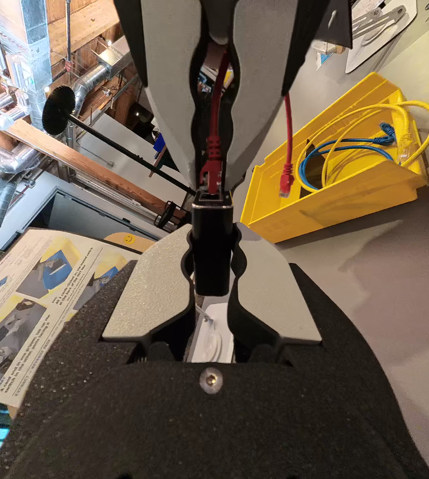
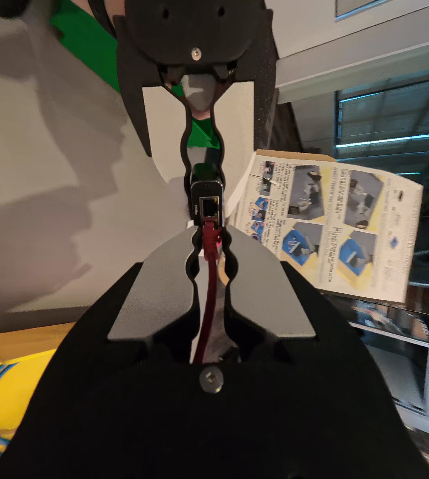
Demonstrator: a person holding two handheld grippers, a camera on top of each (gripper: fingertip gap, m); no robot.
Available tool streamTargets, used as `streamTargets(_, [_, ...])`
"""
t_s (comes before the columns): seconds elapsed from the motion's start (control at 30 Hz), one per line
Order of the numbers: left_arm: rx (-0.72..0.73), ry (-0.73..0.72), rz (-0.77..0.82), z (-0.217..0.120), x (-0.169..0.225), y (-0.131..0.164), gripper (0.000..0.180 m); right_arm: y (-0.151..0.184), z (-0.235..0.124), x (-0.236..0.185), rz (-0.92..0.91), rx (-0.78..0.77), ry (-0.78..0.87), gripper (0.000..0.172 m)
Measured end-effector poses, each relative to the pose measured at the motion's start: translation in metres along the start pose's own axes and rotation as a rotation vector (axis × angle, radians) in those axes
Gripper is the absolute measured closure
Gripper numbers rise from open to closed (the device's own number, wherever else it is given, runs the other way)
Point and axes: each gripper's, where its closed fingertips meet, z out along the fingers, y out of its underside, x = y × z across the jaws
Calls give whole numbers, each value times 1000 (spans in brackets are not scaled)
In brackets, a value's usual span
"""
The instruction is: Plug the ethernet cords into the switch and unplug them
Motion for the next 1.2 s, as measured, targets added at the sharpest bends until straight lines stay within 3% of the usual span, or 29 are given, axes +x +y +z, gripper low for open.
streamTargets(0.47, [25, -36, 5, -12, -12, -8, 156, -14, -7, 16, -86, 21, 204, 155])
streamTargets(0.87, [34, -182, 135, -9, -16, -18, 150, -21, -6, 9, -86, 6, 147, 159])
streamTargets(1.1, [-33, -261, 219, -5, -17, -12, 154, -16, -1, 6, -77, -28, 109, 160])
streamTargets(1.2, [-53, -183, 207, 0, -8, -6, 154, -10, 1, -5, -34, -57, 11, 159])
